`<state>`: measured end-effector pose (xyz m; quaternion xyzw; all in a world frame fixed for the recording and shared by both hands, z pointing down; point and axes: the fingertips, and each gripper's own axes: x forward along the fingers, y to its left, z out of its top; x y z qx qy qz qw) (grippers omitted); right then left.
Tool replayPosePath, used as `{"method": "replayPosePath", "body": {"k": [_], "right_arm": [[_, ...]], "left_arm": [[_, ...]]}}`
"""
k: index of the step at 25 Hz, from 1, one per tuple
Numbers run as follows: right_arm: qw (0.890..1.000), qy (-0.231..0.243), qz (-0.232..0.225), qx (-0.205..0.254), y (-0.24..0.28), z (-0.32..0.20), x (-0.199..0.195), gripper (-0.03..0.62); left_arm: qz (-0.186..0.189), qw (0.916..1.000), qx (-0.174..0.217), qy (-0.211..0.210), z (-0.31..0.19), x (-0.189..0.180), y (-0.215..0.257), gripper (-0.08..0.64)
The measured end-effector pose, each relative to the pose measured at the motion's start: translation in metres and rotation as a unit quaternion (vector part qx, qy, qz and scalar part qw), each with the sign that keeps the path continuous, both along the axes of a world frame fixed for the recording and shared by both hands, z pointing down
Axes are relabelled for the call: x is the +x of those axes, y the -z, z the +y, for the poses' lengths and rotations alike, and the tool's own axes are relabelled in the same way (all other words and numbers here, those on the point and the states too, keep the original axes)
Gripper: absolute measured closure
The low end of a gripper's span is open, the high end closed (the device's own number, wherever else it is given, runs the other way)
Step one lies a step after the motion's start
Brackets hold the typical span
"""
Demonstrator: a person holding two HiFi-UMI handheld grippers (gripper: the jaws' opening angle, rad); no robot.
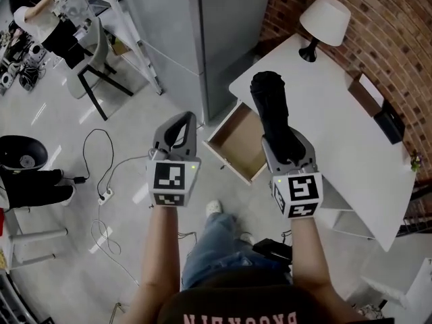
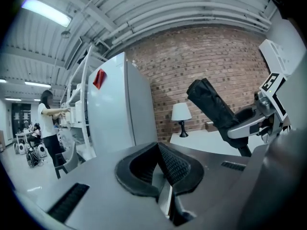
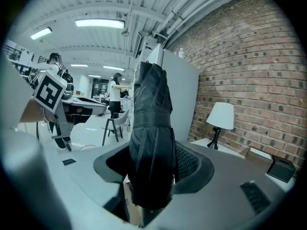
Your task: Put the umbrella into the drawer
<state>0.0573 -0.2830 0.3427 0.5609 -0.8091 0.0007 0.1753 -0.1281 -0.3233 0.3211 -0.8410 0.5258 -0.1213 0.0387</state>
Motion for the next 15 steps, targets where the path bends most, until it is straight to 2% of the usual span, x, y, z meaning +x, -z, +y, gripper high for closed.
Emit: {"method": "replayPosePath", "body": {"k": [9,15], "right_arm": [[0.997,-0.009,-0.015,-0.071,-0.055,-0.042,-0.036,0.36],[0.991,-0.007,-0.017,-0.13,-0.113,-0.056,-0.049,0.36]], "left_arm": [[0.024,0.9985,-0.046,-0.016,-0.046,-0.022,-0.042,0.561],[0.031,0.9954,-0.087,-0.024,-0.064,-0.025,-0.082,0.561]]}}
